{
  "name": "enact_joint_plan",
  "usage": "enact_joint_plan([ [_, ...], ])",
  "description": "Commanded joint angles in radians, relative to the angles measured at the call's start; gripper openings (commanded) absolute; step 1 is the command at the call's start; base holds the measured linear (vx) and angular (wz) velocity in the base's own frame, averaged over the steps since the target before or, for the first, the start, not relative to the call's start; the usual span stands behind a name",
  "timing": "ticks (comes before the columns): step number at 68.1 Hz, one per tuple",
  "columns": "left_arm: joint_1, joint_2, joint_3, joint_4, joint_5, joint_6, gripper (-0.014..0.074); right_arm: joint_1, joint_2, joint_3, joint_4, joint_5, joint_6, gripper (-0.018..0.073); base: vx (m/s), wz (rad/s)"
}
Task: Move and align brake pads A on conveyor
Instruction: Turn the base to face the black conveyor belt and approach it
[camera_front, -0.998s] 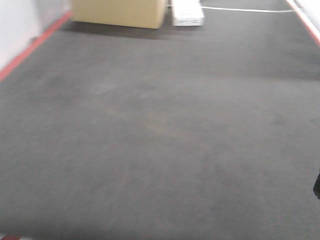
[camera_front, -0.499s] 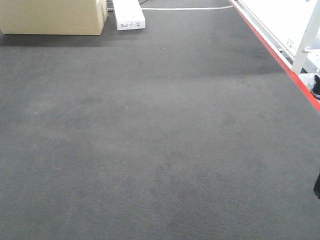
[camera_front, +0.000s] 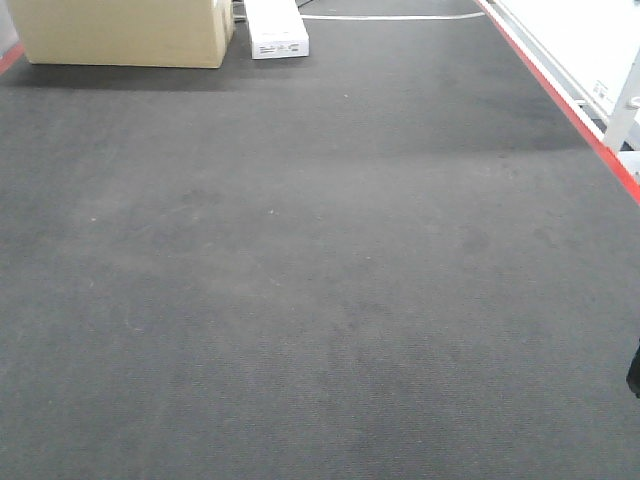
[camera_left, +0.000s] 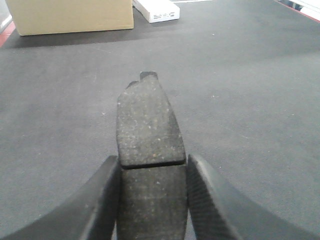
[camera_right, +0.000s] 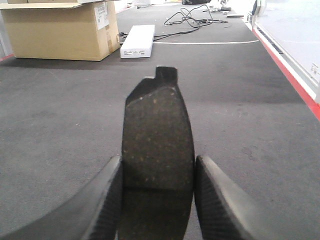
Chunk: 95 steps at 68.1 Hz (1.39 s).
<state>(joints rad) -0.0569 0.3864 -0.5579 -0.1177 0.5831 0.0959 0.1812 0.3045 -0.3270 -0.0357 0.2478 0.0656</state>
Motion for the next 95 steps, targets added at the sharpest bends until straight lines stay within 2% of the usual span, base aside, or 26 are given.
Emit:
enact_joint_plan([
  [1, -0.005, 0.006, -0.030, -0.011, -0.096, -0.001, 0.0072, -0.001, 0.007, -0.030, -0.003, -0.105, -0.005, 0.0024, -0.02, 0.07],
  [95, -0.005, 0.006, -0.030, -0.011, -0.100, -0.001, 0.0072, -0.001, 0.007, -0.030, -0.003, -0.105, -0.005, 0.0024, 0.00, 0.01],
])
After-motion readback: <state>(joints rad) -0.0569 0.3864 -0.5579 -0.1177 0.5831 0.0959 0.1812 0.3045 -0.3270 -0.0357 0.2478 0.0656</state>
